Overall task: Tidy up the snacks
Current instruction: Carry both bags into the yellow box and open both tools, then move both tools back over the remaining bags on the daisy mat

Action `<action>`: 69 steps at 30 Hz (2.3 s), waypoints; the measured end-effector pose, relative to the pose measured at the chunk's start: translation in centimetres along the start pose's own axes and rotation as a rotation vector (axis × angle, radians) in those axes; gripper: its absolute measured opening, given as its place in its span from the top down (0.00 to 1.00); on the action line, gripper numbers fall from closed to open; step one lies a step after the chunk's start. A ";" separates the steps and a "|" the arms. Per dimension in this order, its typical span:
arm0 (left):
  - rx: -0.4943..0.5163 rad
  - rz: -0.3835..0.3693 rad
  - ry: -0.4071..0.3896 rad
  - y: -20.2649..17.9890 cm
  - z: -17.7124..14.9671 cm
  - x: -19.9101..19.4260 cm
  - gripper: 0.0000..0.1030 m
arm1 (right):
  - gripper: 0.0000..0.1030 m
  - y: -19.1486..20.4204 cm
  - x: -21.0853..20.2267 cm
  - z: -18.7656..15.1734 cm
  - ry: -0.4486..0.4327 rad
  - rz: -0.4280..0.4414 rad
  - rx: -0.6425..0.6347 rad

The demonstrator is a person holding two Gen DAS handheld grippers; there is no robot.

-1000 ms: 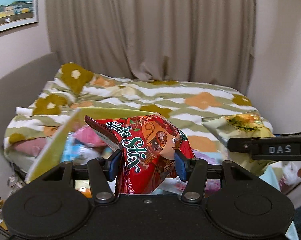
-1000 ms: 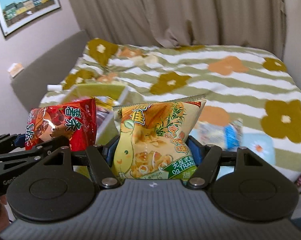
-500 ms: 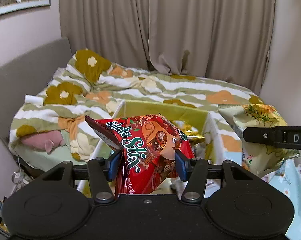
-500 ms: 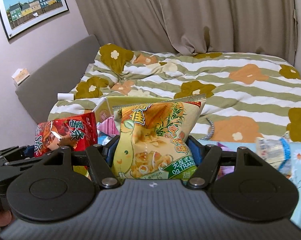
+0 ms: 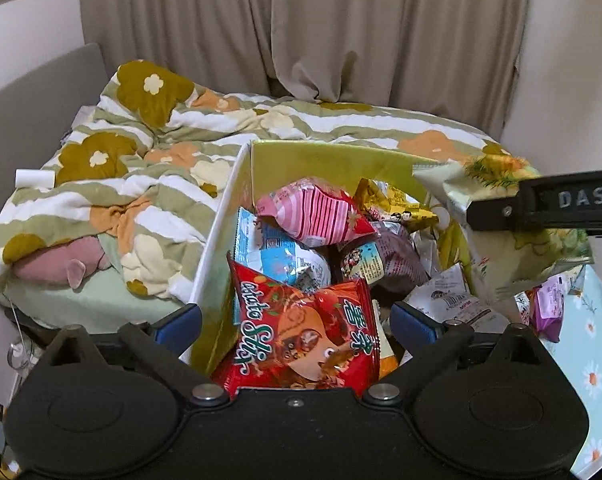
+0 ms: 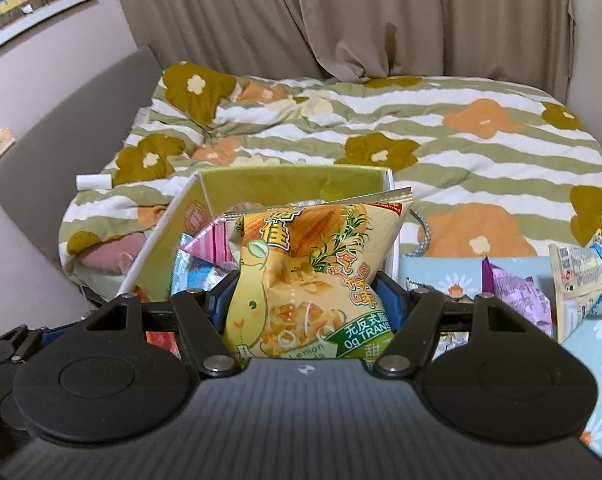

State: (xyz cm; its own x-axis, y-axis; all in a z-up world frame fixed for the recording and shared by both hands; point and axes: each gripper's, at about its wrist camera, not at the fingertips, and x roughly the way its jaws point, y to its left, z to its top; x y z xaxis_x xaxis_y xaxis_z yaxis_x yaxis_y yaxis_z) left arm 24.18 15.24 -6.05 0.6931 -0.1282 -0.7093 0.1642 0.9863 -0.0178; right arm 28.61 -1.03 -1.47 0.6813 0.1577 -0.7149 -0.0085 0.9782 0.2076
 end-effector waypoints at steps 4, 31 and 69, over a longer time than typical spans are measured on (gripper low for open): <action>0.017 -0.003 -0.032 0.4 0.7 -0.9 0.01 | 0.18 -0.1 0.5 0.0 0.018 0.005 0.012; 0.021 0.044 -0.010 0.7 1.0 -0.7 0.01 | 0.00 0.6 3.3 -0.4 0.000 0.087 -0.042; 0.106 -0.110 -0.001 -19.2 -0.6 -4.2 0.01 | 0.00 -18.3 -10.1 -2.0 -0.065 -0.060 -0.010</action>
State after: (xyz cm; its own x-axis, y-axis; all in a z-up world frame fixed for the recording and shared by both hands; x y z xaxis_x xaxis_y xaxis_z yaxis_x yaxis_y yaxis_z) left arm 17.73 -3.10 -3.14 0.6675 -0.2345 -0.7068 0.3123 0.9498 -0.0203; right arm 20.40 -20.25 0.58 0.7267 0.0901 -0.6810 0.0264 0.9870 0.1588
